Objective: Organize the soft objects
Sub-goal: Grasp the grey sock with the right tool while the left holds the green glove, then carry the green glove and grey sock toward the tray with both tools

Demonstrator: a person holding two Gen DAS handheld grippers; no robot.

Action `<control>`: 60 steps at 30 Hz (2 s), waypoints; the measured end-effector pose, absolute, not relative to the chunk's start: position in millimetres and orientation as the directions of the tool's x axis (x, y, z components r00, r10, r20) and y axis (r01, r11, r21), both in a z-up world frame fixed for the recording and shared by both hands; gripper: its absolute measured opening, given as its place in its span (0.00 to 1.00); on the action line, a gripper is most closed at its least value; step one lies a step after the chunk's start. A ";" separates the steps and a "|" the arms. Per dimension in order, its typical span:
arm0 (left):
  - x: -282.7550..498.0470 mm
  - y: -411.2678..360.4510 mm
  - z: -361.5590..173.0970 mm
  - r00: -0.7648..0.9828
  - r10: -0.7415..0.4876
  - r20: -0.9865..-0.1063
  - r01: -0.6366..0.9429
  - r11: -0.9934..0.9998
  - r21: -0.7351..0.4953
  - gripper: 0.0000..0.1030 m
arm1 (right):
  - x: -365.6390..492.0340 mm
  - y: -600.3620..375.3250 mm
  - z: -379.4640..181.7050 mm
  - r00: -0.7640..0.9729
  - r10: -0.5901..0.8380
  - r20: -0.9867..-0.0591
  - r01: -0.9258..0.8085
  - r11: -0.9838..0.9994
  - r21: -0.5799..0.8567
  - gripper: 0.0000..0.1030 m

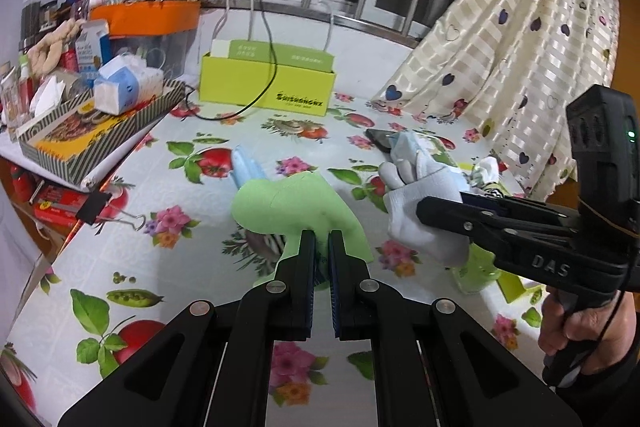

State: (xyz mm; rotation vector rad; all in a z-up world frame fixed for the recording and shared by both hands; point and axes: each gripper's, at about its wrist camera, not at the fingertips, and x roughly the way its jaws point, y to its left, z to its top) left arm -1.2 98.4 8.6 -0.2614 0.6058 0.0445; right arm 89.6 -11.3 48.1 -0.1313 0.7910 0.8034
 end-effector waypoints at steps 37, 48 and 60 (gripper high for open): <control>32.2 -24.0 57.4 0.826 -0.217 -0.521 0.158 0.975 -0.155 0.06 | 63.6 -149.0 93.2 0.630 0.534 -0.564 -0.542 0.822 0.172 0.25; 45.4 -64.0 62.2 0.805 -0.271 -0.527 0.234 0.962 -0.137 0.07 | 66.2 -204.8 96.8 0.690 0.471 -0.550 -0.450 0.874 0.183 0.25; 59.3 -102.7 59.8 0.774 -0.317 -0.548 0.303 0.946 -0.118 0.07 | 71.1 -250.1 91.4 0.719 0.424 -0.551 -0.379 0.903 0.201 0.25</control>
